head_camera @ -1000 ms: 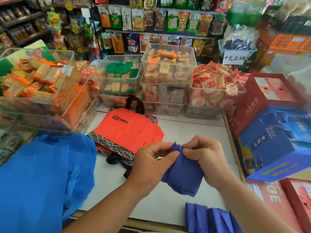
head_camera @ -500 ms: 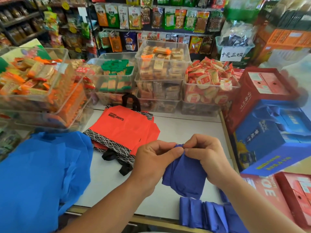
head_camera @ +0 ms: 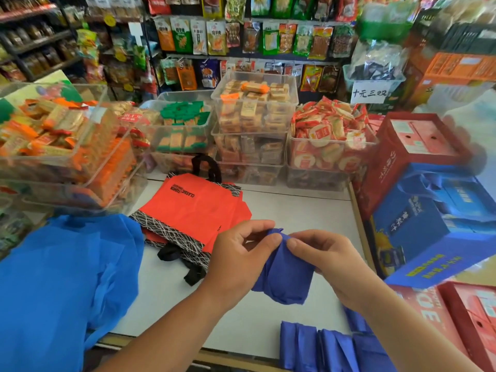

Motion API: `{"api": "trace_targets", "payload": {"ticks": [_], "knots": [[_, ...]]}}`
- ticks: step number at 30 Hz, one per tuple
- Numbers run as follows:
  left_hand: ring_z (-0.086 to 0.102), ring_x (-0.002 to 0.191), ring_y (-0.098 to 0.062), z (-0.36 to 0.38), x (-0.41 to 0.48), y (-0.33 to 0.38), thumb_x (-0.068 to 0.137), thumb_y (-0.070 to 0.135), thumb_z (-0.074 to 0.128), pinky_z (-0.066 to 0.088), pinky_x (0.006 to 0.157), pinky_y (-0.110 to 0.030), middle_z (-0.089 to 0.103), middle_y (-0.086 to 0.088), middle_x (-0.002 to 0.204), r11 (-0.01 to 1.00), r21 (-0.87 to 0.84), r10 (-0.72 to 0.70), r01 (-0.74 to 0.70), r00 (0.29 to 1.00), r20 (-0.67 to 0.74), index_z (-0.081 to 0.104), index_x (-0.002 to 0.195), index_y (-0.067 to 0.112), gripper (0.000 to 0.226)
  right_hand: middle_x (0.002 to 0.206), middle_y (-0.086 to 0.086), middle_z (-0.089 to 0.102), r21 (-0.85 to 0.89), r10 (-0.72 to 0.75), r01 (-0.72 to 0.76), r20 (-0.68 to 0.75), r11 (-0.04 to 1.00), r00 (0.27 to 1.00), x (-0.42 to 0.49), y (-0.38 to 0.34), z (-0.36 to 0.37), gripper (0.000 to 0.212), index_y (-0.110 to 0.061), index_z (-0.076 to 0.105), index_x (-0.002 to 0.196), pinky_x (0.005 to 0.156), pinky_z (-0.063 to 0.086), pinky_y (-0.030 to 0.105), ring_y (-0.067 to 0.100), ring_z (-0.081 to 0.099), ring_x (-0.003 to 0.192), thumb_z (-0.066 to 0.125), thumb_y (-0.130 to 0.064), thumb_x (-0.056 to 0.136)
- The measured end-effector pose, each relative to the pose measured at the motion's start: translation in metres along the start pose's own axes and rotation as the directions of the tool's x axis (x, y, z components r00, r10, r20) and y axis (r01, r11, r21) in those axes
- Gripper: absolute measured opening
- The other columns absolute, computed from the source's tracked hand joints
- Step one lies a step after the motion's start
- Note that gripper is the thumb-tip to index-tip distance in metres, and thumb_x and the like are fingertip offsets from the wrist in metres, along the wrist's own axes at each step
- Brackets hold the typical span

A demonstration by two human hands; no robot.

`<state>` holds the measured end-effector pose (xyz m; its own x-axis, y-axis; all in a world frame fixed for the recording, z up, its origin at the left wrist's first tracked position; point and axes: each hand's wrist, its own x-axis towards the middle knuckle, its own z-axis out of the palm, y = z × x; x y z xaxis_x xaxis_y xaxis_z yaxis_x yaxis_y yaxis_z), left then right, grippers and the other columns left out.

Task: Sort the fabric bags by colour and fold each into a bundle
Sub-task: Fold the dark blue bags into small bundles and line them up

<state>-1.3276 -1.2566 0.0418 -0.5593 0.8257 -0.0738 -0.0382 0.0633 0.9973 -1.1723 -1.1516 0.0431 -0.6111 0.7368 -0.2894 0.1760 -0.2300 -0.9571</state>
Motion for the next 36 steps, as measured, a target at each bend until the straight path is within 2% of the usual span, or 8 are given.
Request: {"api": "trace_targets", "payload": {"ticks": [2,6,13,18,21,27,31,36], "knots": [[0.074,0.099,-0.011,0.003,-0.002,-0.001,0.087,0.012,0.081,0.06,0.088,-0.026,0.079,0.007,0.102,0.999,-0.044,-0.002,0.002,1.0,-0.006,0.078,0.11,0.019,0.025,0.106,0.011,0.078,0.007,-0.016,0.016,0.061,1.0,0.998,-0.003,-0.001,-0.005,0.029,-0.013,0.079,0.104,0.091,0.059,0.042,0.028,0.073,0.105,0.078,-0.031,0.081],[0.074,0.104,-0.013,0.004,0.0,-0.001,0.088,0.003,0.076,0.061,0.086,-0.025,0.079,0.006,0.108,0.991,-0.131,-0.019,0.029,0.997,0.079,0.078,0.111,0.02,0.029,0.099,0.012,0.076,0.055,-0.073,0.075,-0.047,0.996,0.996,0.0,0.001,-0.009,0.008,-0.014,0.077,0.097,0.083,0.056,0.037,0.029,0.071,0.097,0.072,-0.009,0.092],[0.074,0.103,-0.009,0.003,0.009,-0.006,0.091,0.0,0.073,0.056,0.088,-0.02,0.079,0.007,0.106,0.999,-0.05,0.023,-0.015,0.986,0.163,0.078,0.104,0.024,0.028,0.092,0.011,0.076,-0.108,-0.127,0.126,-0.007,0.986,0.992,0.004,-0.007,-0.01,0.028,-0.023,0.074,0.077,0.084,0.057,0.047,0.033,0.07,0.092,0.069,-0.002,0.095],[0.071,0.092,-0.01,-0.011,0.015,-0.007,0.087,0.002,0.076,0.056,0.085,-0.023,0.078,0.004,0.096,1.0,-0.002,0.002,-0.001,0.928,0.373,0.075,0.105,0.012,0.02,0.088,0.008,0.075,-0.089,-0.079,0.095,0.168,0.992,0.983,0.003,-0.008,-0.018,0.015,-0.02,0.075,0.081,0.075,0.054,0.035,0.021,0.069,0.083,0.074,-0.01,0.092],[0.07,0.101,-0.01,-0.015,0.02,-0.003,0.085,0.013,0.073,0.055,0.087,-0.022,0.076,0.0,0.106,0.999,-0.006,0.038,-0.039,0.893,0.449,0.074,0.114,0.007,0.03,0.085,0.01,0.073,0.01,-0.059,0.059,0.234,0.998,0.97,0.009,-0.012,-0.024,0.002,-0.017,0.075,0.081,0.07,0.055,0.03,0.021,0.067,0.078,0.076,-0.017,0.081],[0.066,0.09,-0.01,-0.017,0.023,-0.003,0.09,0.009,0.071,0.05,0.083,-0.021,0.069,0.002,0.096,0.996,-0.017,0.083,-0.086,0.867,0.492,0.075,0.107,0.0,0.019,0.085,0.02,0.067,0.021,-0.075,0.072,0.335,0.997,0.939,0.017,-0.01,-0.032,0.038,-0.016,0.064,0.072,0.07,0.052,0.037,0.029,0.062,0.077,0.095,-0.036,0.067],[0.061,0.086,-0.013,-0.013,0.02,-0.004,0.092,0.003,0.069,0.049,0.081,-0.024,0.067,0.002,0.093,0.995,-0.093,0.028,0.028,0.834,0.551,0.076,0.098,0.008,0.01,0.086,0.025,0.065,0.031,-0.11,0.106,0.422,0.994,0.9,0.015,-0.019,-0.034,0.022,-0.014,0.061,0.069,0.072,0.051,0.037,0.031,0.061,0.077,0.078,-0.005,0.08],[0.053,0.08,-0.014,-0.005,0.014,-0.006,0.096,0.015,0.068,0.047,0.076,-0.022,0.064,0.003,0.084,0.991,-0.101,-0.018,0.091,0.825,0.565,0.072,0.091,0.01,0.008,0.085,0.025,0.065,-0.026,-0.09,0.114,0.459,0.993,0.884,0.015,-0.025,-0.033,0.024,-0.017,0.062,0.067,0.073,0.052,0.037,0.03,0.062,0.077,0.075,-0.001,0.081]]}}
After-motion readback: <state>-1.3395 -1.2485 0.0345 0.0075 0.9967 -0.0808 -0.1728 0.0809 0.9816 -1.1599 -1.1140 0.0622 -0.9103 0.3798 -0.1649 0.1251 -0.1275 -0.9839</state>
